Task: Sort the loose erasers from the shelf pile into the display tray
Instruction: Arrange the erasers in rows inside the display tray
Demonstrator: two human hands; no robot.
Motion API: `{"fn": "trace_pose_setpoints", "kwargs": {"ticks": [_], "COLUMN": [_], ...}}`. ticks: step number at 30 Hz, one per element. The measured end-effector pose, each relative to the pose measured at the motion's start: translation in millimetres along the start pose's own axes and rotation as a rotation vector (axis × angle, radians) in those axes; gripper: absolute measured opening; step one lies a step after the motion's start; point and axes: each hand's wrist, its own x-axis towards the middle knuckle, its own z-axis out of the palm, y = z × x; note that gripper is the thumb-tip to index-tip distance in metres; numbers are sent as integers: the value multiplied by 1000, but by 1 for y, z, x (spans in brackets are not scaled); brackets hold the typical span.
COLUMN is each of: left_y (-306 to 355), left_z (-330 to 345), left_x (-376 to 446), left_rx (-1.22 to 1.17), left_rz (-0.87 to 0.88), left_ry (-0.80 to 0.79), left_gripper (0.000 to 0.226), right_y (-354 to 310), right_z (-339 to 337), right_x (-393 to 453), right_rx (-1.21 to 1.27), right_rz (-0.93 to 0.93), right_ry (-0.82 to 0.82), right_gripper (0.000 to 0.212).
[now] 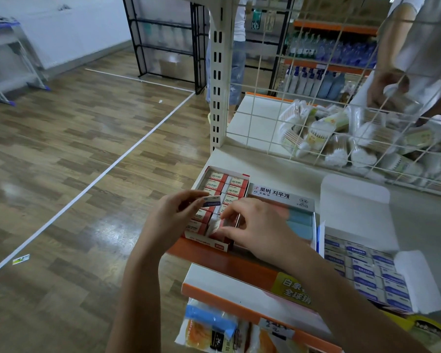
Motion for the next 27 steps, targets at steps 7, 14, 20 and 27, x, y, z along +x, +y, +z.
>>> {"fn": "trace_pose_setpoints", "kwargs": {"ticks": [7,14,20,27], "left_y": [-3,-3,-1,4], "left_z": [0,1,0,0], "left_x": [0,1,-1,-1], "left_rx": [3,16,21,103], "left_rz": [1,14,12,39], "left_ry": [-1,-28,-52,-30], "left_gripper": [21,19,18,17], "right_y": [-2,-3,0,0], "right_z": [3,-2,-5,11], "right_x": [-2,4,7,14], "right_rx": [-32,-104,-98,-202], "right_rz": [13,29,21,-6], "right_ry": [-62,-136,-187,-68], "right_gripper": [17,17,18,13]}}
